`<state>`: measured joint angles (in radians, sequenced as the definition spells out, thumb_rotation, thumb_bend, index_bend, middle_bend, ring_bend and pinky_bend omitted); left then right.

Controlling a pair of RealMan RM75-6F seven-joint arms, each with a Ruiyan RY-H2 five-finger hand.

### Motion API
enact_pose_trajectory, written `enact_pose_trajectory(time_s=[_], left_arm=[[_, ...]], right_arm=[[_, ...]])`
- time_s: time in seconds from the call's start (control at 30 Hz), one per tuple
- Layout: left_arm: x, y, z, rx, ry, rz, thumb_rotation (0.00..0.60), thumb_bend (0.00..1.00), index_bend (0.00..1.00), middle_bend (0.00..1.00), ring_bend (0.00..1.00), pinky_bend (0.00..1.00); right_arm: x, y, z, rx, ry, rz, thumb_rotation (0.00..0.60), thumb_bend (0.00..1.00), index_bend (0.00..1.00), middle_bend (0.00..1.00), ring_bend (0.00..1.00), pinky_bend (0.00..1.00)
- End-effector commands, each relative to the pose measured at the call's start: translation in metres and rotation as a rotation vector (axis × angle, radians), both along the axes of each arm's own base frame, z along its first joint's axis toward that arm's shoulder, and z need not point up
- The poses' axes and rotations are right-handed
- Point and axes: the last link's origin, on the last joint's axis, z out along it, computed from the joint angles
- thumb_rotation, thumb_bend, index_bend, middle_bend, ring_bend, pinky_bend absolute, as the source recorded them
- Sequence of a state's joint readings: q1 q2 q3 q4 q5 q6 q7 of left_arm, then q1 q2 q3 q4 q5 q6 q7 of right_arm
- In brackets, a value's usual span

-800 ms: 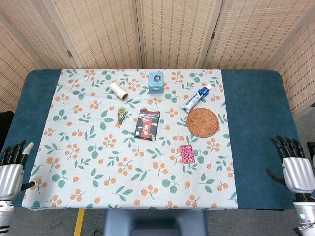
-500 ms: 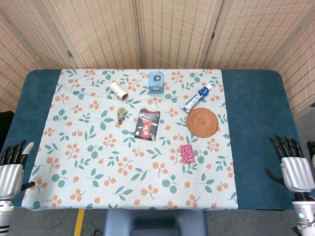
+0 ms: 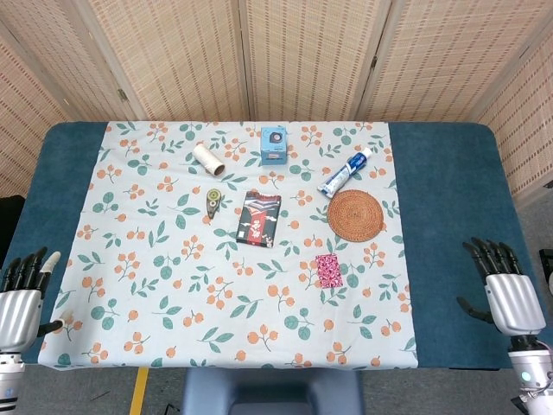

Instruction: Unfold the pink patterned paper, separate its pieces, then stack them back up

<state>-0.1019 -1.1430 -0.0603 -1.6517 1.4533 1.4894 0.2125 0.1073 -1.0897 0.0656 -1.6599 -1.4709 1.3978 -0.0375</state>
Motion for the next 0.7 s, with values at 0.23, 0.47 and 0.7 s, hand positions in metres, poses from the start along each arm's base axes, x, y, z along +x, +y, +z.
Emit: enact_pose_trajectory(time_s=[0.23,0.47,0.7], left_arm=[[0.001,0.001,-0.001,-0.001,-0.006,-0.008,0.600,0.23,0.03,0.01,0.04,0.00],[-0.002,-0.004,0.001,0.000,-0.012,-0.003,0.600,0.23,0.03,0.01,0.06,0.00],[-0.006,-0.010,0.004,0.010,-0.018,0.006,0.600,0.23,0.04,0.02,0.07,0.00]], right_arm=[[0.020,-0.019,-0.016,0.108,-0.037,0.044,0.600,0.23,0.12,0.11,0.04,0.00],[0.046,-0.041,-0.050,0.270,-0.119,0.063,0.510,0.22,0.17,0.06,0.00,0.00],[0.067,-0.062,-0.082,0.354,-0.186,0.106,0.298,0.23,0.25,0.05,0.00,0.00]])
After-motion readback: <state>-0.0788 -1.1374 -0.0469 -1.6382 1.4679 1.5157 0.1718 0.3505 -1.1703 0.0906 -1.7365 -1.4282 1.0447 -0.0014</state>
